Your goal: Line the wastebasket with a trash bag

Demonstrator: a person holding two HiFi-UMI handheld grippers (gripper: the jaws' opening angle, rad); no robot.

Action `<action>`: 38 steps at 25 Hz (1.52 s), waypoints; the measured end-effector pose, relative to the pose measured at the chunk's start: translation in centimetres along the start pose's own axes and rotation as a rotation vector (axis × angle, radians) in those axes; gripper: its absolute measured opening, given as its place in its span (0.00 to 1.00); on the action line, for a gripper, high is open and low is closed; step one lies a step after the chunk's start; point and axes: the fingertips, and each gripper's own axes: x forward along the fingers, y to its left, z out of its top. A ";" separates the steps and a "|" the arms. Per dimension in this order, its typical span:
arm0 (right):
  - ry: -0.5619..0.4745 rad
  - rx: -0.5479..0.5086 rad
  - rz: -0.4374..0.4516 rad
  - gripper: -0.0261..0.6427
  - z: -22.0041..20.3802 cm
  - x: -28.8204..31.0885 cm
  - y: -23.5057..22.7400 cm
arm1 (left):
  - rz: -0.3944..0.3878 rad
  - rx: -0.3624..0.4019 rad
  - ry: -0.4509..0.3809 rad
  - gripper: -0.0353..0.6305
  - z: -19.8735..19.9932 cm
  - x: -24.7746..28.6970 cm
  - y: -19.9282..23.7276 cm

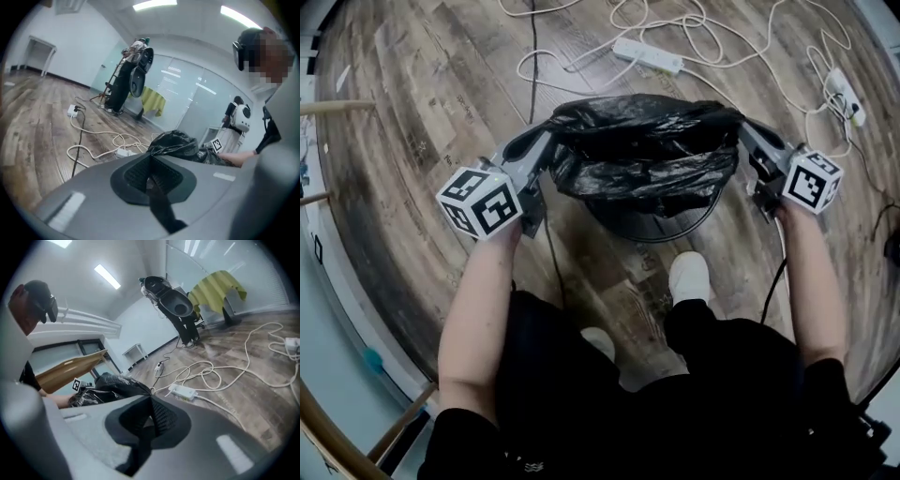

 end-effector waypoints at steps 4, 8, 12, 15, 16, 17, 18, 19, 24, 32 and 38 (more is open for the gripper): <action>0.023 0.163 -0.005 0.04 -0.8 1.3 -2.6 | 0.035 -0.157 0.050 0.06 -2.0 1.1 3.2; 0.070 0.263 -0.005 0.04 -2.3 2.3 -4.1 | 0.049 -0.177 0.137 0.06 -4.2 1.8 4.3; 0.062 0.212 -0.006 0.04 -2.0 3.1 -4.2 | 0.063 -0.127 0.098 0.06 -3.2 1.8 4.1; -0.001 0.145 0.006 0.04 0.6 3.0 -4.0 | 0.093 -0.124 0.047 0.06 -1.1 1.4 4.9; -0.001 0.163 0.004 0.04 0.8 3.1 -4.3 | 0.105 -0.132 0.066 0.06 -1.1 1.5 5.4; 0.010 0.190 -0.006 0.04 0.5 3.2 -4.7 | 0.117 -0.141 0.098 0.06 -1.6 1.6 5.8; 0.028 0.212 -0.023 0.04 -0.1 3.3 -5.1 | 0.126 -0.146 0.134 0.06 -2.3 1.8 6.0; 0.045 0.226 -0.038 0.04 -0.8 3.3 -5.5 | 0.132 -0.147 0.162 0.06 -3.0 1.9 6.2; 0.013 0.143 0.022 0.04 -1.8 1.2 -3.5 | 0.000 -0.010 0.116 0.06 -3.4 -0.4 2.6; 0.102 0.123 0.181 0.04 -7.6 -0.4 0.5 | -0.218 0.099 0.270 0.06 -9.2 -3.4 -1.5; 0.083 0.029 0.274 0.12 -7.9 -2.5 3.0 | -0.255 0.198 0.281 0.16 -8.9 -5.8 -2.3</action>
